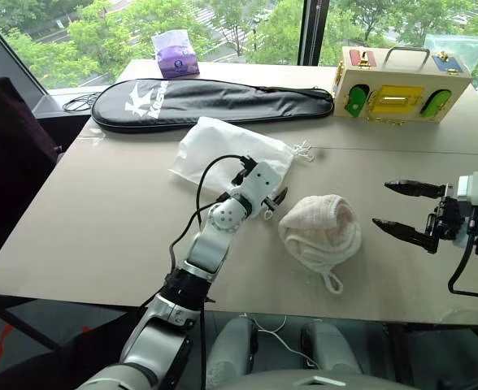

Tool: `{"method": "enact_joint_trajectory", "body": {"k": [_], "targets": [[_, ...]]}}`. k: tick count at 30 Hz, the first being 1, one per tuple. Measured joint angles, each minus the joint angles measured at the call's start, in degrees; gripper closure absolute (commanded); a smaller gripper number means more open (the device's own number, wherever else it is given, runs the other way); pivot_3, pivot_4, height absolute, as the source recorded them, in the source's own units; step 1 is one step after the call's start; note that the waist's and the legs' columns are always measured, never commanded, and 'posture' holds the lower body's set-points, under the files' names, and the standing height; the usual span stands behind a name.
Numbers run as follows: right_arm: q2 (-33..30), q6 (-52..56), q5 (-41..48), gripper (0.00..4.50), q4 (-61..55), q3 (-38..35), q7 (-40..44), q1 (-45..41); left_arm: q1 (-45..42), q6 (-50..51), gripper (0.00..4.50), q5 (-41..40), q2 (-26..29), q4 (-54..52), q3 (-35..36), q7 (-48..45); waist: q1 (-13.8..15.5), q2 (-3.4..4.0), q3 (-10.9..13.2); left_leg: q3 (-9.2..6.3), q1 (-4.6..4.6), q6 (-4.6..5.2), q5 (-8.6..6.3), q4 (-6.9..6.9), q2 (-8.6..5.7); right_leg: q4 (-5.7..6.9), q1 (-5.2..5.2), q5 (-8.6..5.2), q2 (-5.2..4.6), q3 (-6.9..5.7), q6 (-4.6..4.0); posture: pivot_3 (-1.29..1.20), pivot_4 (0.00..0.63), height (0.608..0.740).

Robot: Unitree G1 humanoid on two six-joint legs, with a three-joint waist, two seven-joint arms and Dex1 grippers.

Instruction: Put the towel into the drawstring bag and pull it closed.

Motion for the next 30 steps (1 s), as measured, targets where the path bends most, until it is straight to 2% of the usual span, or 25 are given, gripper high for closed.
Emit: {"method": "enact_joint_trajectory", "body": {"k": [7, 8, 9, 10, 13, 15, 20, 28, 30], "targets": [[-0.01, -0.08, -0.25, 0.08, 0.07, -0.74, -0.12, 0.44, 0.01, 0.65, 0.0, 4.1, -1.23, 0.53, -1.12, 2.75, -0.17, -0.04, 0.02, -0.07, -0.01, 0.0, 0.0, -0.01, 0.04, 0.02, -0.01, 0.0, 0.03, -0.04, 0.0, 0.0, 0.15, 0.74], [-0.01, -0.08, -0.25, 0.0, 0.07, -0.74, -0.14, 0.43, 0.07, 0.8, 0.54, 5.05, -0.87, 0.11, -1.72, 2.88, -0.17, -0.03, 0.02, -0.07, -0.01, 0.0, 0.0, -0.01, 0.04, 0.03, -0.01, 0.0, 0.04, -0.04, 0.0, 0.0, 0.15, 0.74], [-0.01, -0.06, -0.25, 0.0, 0.07, -0.74, -0.19, 0.42, 0.37, 1.05, 0.8, 6.13, -0.54, -0.73, -2.41, 3.11, -0.15, -0.03, 0.02, -0.07, -0.01, 0.0, 0.0, 0.0, 0.04, 0.02, -0.01, 0.0, 0.03, -0.04, 0.0, 0.0, 0.15, 0.74], [-0.01, -0.02, -0.26, 0.0, 0.07, -0.74, -0.26, 0.41, 0.68, 1.23, 1.35, 6.74, -0.42, -1.26, -2.59, 3.22, -0.14, -0.03, 0.02, -0.06, -0.02, 0.0, 0.0, 0.0, 0.03, 0.02, -0.01, 0.0, 0.03, -0.04, 0.0, 0.0, 0.15, 0.74], [-0.01, 0.04, -0.25, 0.0, 0.04, -0.74, -0.43, 0.37, 1.7, 2.2, 2.55, 7.75, -0.38, -2.22, -2.7, 3.4, -0.12, -0.03, 0.02, -0.05, -0.02, 0.0, 0.0, 0.0, 0.01, 0.01, -0.01, 0.0, -0.02, -0.03, 0.0, 0.0, 0.15, 0.74], [-0.01, 0.08, -0.25, 0.0, 0.01, -0.74, -0.64, 0.37, 2.66, 3.2, 2.92, 8.58, -0.3, -2.63, -2.7, 3.73, -0.11, -0.03, 0.02, -0.06, -0.03, 0.0, 0.0, 0.0, 0.01, 0.01, -0.01, 0.0, -0.06, -0.04, 0.0, 0.0, 0.15, 0.74], [-0.03, 0.17, -0.23, 0.0, -0.03, -0.74, -0.82, 0.28, 4.79, 4.88, 4.36, 9.34, -0.38, -5.55, -1.63, 5.48, -0.11, -0.04, 0.02, -0.09, -0.04, 0.0, 0.0, 0.0, 0.02, 0.01, -0.01, 0.0, -0.16, -0.06, 0.0, 0.0, 0.15, 0.74], [-0.03, 0.32, -0.23, 0.0, -0.4, -0.71, -1.13, 0.25, 9.52, 4.4, 4.36, 9.74, 0.02, -8.94, 2.84, 9.35, -0.07, -0.03, 0.02, -0.1, -0.04, 0.0, 0.0, 0.01, 0.03, 0.0, -0.01, 0.0, -0.19, -0.06, 0.0, 0.0, 0.15, 0.74], [-0.03, 0.39, -0.23, 0.0, -0.45, -0.68, -1.15, 0.19, 10.96, 4.14, 3.87, 8.53, 0.34, -10.23, 3.45, 8.07, -0.09, -0.03, 0.02, -0.1, -0.05, -0.01, 0.0, 0.01, 0.03, 0.0, -0.01, 0.0, -0.2, -0.06, -0.01, 0.0, 0.15, 0.74]]}}
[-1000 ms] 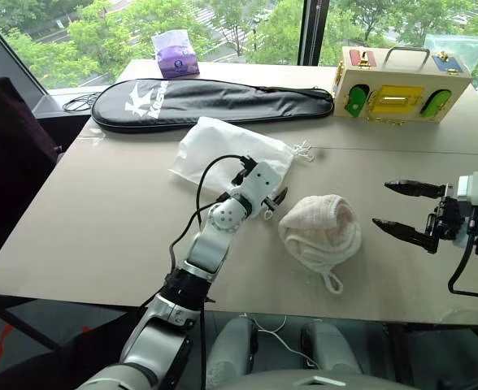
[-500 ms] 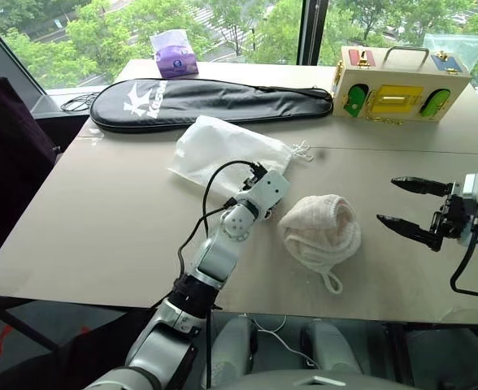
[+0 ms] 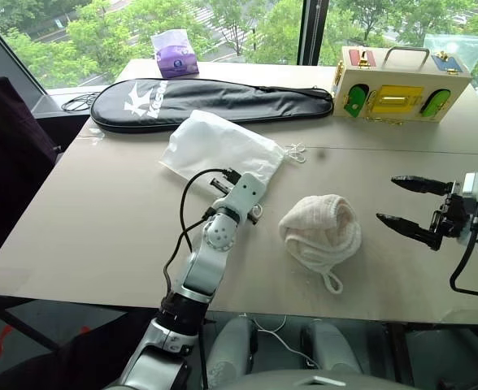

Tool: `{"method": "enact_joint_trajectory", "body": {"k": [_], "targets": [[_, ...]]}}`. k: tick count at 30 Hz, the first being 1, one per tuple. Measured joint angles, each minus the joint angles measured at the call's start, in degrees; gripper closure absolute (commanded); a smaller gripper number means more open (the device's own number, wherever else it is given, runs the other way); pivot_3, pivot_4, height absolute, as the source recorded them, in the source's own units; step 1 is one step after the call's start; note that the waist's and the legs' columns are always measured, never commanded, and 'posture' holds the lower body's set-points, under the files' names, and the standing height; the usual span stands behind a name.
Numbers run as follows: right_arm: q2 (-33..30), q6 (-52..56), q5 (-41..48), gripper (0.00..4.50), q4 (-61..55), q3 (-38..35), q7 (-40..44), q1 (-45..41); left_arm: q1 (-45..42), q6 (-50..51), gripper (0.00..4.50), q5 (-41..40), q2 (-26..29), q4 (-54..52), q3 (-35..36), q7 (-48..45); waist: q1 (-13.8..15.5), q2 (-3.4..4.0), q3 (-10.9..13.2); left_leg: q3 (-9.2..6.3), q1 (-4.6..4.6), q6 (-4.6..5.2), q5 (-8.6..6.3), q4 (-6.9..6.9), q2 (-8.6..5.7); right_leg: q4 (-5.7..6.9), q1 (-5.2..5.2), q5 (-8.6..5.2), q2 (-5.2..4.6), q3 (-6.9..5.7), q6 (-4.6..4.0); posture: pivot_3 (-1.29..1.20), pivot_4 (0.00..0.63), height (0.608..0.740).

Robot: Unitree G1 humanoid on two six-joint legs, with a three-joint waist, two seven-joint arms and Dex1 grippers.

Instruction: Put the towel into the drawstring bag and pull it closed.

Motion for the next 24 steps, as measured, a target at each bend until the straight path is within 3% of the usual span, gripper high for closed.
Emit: {"method": "enact_joint_trajectory", "body": {"k": [3, 7, 17, 24], "targets": [[0.0, 0.11, 0.0, 0.0, -0.02, 0.01, 0.01, 0.01, 2.0, -2.83, 2.67, -5.37, -0.11, -2.78, 0.9, -4.69, 0.02, 0.0, 0.0, -0.02, -0.01, 0.0, 0.0, 0.0, 0.01, 0.0, 0.0, 0.0, -0.07, 0.0, -0.01, 0.0, 0.15, 0.74], [0.0, 0.33, 0.0, 0.0, -0.29, 0.04, 0.01, 0.09, 1.83, -5.84, 0.92, -5.81, 0.75, -3.6, 0.57, -5.78, 0.05, 0.01, -0.01, -0.04, -0.02, 0.0, 0.0, 0.02, 0.0, 0.0, 0.0, 0.0, -0.07, 0.01, -0.01, 0.0, 0.15, 0.74], [0.0, 0.65, 0.01, 0.0, -0.88, -0.05, -0.09, 1.26, -7.9, -4.3, 0.92, 0.96, -1.41, 8.89, -3.22, -1.36, 0.03, 0.0, 0.0, -0.1, -0.11, 0.01, 0.0, 0.07, -0.1, 0.0, -0.02, 0.0, 0.16, -0.14, 0.01, 0.0, 0.15, 0.74], [0.01, 0.6, 0.01, 0.0, -1.09, -0.08, -0.24, 2.16, -9.25, -1.85, 0.92, 3.36, -2.01, 10.86, -3.84, -0.29, -0.03, 0.0, 0.0, -0.13, -0.13, 0.01, 0.0, 0.06, -0.08, 0.01, -0.03, 0.0, 0.16, -0.16, 0.01, 0.0, 0.15, 0.74]]}}
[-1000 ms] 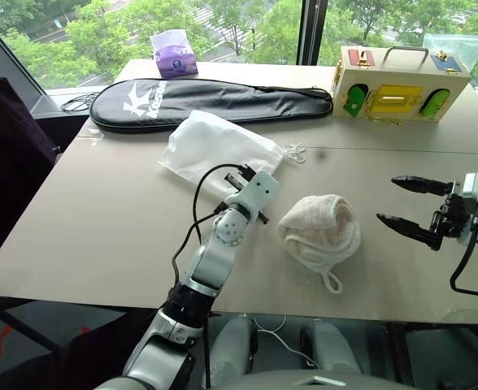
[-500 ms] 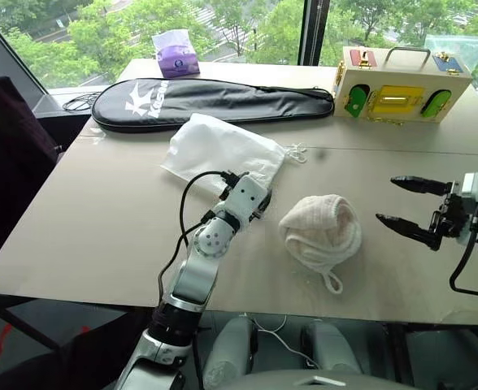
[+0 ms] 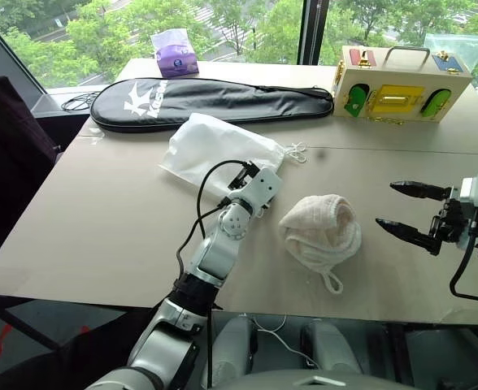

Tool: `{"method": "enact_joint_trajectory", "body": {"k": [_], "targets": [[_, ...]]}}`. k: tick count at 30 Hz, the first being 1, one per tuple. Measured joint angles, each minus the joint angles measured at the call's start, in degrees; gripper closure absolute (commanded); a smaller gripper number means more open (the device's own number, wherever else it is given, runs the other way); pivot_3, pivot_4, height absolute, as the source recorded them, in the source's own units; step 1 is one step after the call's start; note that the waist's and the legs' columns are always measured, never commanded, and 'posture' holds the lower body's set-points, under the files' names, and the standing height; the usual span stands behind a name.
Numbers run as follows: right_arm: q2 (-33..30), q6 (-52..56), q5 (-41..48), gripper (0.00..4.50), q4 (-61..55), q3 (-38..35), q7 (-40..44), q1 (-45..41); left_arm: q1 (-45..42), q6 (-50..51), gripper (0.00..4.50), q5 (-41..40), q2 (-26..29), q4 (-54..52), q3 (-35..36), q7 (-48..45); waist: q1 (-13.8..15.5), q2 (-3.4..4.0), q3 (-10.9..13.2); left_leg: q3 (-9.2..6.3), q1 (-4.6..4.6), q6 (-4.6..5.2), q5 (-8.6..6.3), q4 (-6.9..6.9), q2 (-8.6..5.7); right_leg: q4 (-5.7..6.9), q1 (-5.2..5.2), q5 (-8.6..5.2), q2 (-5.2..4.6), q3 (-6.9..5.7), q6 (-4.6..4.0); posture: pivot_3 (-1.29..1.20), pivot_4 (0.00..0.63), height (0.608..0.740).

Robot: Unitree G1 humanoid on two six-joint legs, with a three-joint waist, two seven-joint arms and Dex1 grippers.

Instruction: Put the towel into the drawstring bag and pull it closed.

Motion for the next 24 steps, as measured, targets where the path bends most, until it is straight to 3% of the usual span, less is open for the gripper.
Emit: {"method": "enact_joint_trajectory", "body": {"k": [3, 4, 5, 11, 19, 24], "targets": [[0.0, -0.05, 0.0, 0.0, -0.1, -0.01, 0.0, 0.25, 0.1, 1.48, 0.92, 0.34, -0.53, -0.63, 0.05, 0.36, 0.0, 0.0, 0.0, 0.01, 0.0, 0.0, 0.0, 0.01, -0.01, 0.0, 0.0, 0.0, -0.01, 0.01, 0.0, 0.0, 0.15, 0.74], [0.0, -0.06, 0.0, 0.0, -0.12, -0.01, 0.0, 0.31, 0.22, 2.01, 1.41, 0.41, -0.66, -0.9, 0.06, 0.54, 0.0, 0.0, 0.0, 0.01, 0.0, 0.0, 0.0, 0.01, -0.01, 0.0, 0.0, 0.0, -0.02, 0.01, 0.0, 0.0, 0.15, 0.74], [0.0, -0.12, 0.0, 0.0, -0.12, -0.04, 0.01, 0.33, 0.71, 2.99, 1.54, 0.56, -0.92, -1.71, 0.21, 0.84, -0.02, 0.0, 0.0, 0.0, 0.01, 0.0, 0.0, 0.01, 0.0, 0.01, 0.0, 0.0, -0.02, 0.01, 0.0, 0.0, 0.15, 0.74], [0.0, -0.61, 0.0, 0.0, -0.12, -0.05, 0.04, 0.44, 1.44, 4.59, 4.45, 1.24, -1.07, -2.47, 0.96, 2.22, 0.05, 0.01, -0.01, -0.01, 0.01, 0.0, 0.0, 0.02, -0.01, 0.01, 0.01, 0.0, -0.04, 0.01, 0.0, 0.0, 0.15, 0.74], [0.0, -0.85, 0.02, 0.0, 0.05, -0.05, 0.15, 0.4, 2.48, 3.22, 4.48, 0.77, -0.92, -3.33, 2.6, 3.13, 0.07, 0.01, -0.01, -0.02, 0.0, 0.0, 0.0, 0.04, -0.01, 0.02, 0.0, 0.0, -0.13, 0.0, 0.0, 0.0, 0.15, 0.74], [0.07, -0.85, 0.05, 0.0, 0.16, -0.04, 0.09, 0.02, 2.69, -0.89, 4.48, -1.1, 2.0, -6.72, 3.54, 1.17, -0.02, -0.01, 0.0, -0.02, -0.01, -0.01, 0.0, 0.03, 0.01, 0.02, -0.01, 0.0, -0.17, 0.02, -0.01, 0.0, 0.15, 0.74]]}}
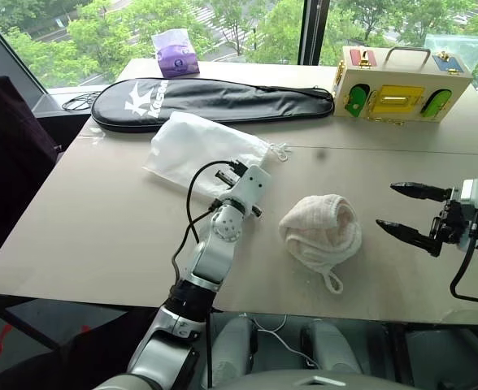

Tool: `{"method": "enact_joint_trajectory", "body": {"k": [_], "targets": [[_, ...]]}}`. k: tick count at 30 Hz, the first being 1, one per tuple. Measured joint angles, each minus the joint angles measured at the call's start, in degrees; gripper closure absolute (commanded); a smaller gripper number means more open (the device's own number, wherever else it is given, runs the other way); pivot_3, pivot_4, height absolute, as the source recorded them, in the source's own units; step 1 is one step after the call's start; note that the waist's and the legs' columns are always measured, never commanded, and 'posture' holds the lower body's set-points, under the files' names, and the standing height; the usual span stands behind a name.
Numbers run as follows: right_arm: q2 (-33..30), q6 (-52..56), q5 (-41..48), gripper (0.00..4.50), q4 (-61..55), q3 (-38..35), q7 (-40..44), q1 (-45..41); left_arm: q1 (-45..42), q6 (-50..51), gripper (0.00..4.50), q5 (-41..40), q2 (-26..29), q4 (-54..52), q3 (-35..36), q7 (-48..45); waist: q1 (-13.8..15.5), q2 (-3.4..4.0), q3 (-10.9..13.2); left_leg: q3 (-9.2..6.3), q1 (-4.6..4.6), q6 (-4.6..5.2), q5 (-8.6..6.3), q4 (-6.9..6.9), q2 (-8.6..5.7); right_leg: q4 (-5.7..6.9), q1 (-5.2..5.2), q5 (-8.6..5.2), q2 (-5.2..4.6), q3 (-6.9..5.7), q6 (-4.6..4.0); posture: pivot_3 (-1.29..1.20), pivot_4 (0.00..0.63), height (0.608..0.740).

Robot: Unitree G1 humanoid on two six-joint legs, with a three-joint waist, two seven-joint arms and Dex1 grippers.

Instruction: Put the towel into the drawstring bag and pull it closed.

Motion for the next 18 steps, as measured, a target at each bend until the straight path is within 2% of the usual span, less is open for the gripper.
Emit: {"method": "enact_joint_trajectory", "body": {"k": [4, 9, 13, 18], "targets": [[1.06, 0.22, 0.26, 0.0, -0.05, 0.12, -0.38, -0.11, -1.21, -6.4, 4.48, -2.2, 7.83, -5.07, 3.02, -4.98, 0.04, 0.02, 0.0, -0.01, -0.01, -0.02, 0.0, -0.01, 0.08, 0.01, -0.03, 0.0, -0.01, 0.01, -0.02, 0.0, 0.15, 0.74], [2.08, 1.63, 0.91, 0.0, -0.94, 0.15, -1.68, -1.05, -5.91, -9.43, 4.48, -7.86, 13.81, -9.38, 8.03, -12.18, 0.07, 0.01, 0.0, 0.0, -0.14, -0.01, 0.0, 0.06, 0.0, -0.06, -0.07, 0.0, -0.09, -0.03, -0.01, 0.0, 0.15, 0.74], [4.11, 5.86, 2.89, 0.0, -3.36, 0.84, -4.91, -1.62, -6.52, -11.29, 4.48, -9.6, 16.62, -10.56, 8.34, -16.72, 0.05, 0.02, 0.0, -0.05, -0.15, -0.01, 0.0, 0.02, 0.0, -0.05, -0.1, 0.0, -0.05, -0.06, -0.01, 0.0, 0.15, 0.74], [5.41, 11.39, 4.45, 0.0, -4.89, 1.64, -9.59, -3.19, -6.49, -12.93, 4.48, -10.06, 16.83, -8.97, 8.23, -17.57, 0.03, 0.02, 0.0, -0.06, -0.22, 0.0, 0.01, 0.06, -0.02, -0.03, -0.15, 0.0, 0.06, -0.11, -0.01, 0.0, 0.15, 0.74]]}}
